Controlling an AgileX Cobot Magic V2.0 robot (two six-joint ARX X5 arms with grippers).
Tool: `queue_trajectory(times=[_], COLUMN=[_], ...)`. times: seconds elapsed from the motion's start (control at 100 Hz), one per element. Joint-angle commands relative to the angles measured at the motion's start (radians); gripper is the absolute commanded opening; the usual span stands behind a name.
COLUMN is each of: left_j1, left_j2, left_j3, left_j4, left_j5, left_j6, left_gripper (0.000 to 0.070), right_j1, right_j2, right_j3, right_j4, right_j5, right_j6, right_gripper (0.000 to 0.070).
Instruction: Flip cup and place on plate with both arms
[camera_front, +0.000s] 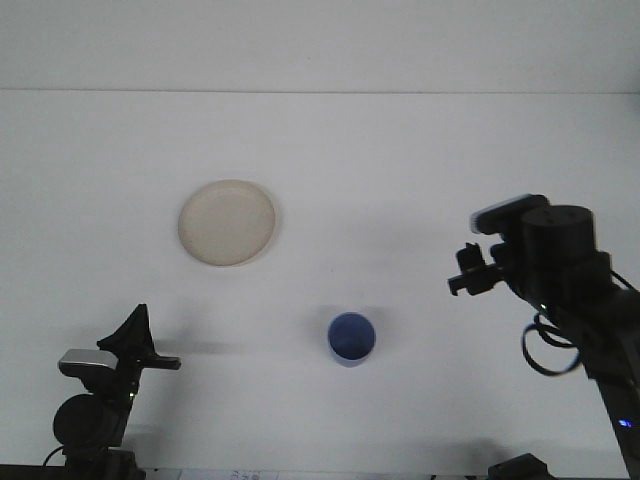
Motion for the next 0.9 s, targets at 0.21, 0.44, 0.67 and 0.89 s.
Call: queue_trajectory(times=[0.21,0.44,0.67,0.89], left_j1=[-0.002,-0.002,-0.002,-0.001], left_j2=[-0.002,-0.002,-0.002,-0.002], left_j3=[-0.019,-0.019,-0.019,-0.019], left_j4=[0.012,0.012,0.013,0.017], left_j5=[0.001,0.001,0.001,0.001], left_j6=[0.001,0.001,0.001,0.001], left_gripper=[0.0012,0.0012,0.0012,0.0012], right_j1=[-0.171,-0.191,-0.191,-0.191], right_j2=[-0.298,-0.525,-0.648,-0.658], right_j3=[-0.337,-0.666,-0.777,-0.777], right_j4=[0.230,0.412,0.463,0.462], right_j5=[0.000,-0.033,-0.115,-0.114], right_j6=[0.048,0.125,0.157,0.157], right_gripper=[0.0416,0.0415,0.0058,0.0000])
